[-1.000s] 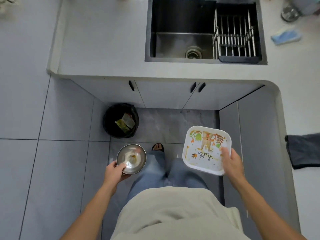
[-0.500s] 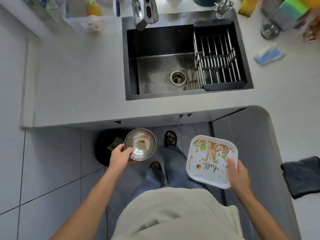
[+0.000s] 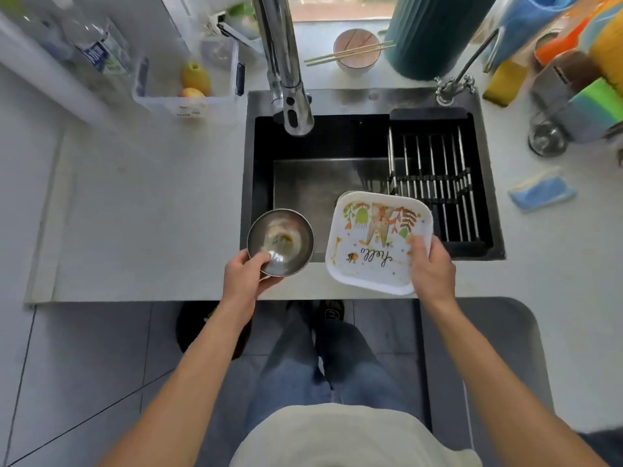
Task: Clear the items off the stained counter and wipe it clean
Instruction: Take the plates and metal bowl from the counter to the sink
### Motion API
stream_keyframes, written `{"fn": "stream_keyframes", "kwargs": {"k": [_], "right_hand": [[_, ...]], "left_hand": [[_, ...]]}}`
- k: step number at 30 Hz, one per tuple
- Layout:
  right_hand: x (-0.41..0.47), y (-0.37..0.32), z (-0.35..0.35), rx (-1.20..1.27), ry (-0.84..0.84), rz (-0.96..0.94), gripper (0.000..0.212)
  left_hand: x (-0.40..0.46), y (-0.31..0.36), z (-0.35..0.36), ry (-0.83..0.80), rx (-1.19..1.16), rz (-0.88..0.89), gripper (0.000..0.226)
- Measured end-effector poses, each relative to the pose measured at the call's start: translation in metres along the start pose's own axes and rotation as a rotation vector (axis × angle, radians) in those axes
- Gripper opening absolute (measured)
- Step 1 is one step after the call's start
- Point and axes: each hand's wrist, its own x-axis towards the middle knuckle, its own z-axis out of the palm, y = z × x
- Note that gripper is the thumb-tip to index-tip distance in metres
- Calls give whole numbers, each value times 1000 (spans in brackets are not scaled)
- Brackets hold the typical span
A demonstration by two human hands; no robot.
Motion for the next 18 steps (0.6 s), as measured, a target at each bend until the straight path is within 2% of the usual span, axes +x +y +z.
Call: {"fn": "stream_keyframes", "kwargs": {"k": [7,11,18], "right_hand": [[85,-40,65,-236,-7,-112,30],[128,-31,104,-384,-27,-123,31],[180,11,154,-433,-51,16,31]], "left_hand": [[81,33,52,16,-5,-53,10],[136,24,74,40,16,-121,29],[212,-9,97,99,57,-260,49]]}}
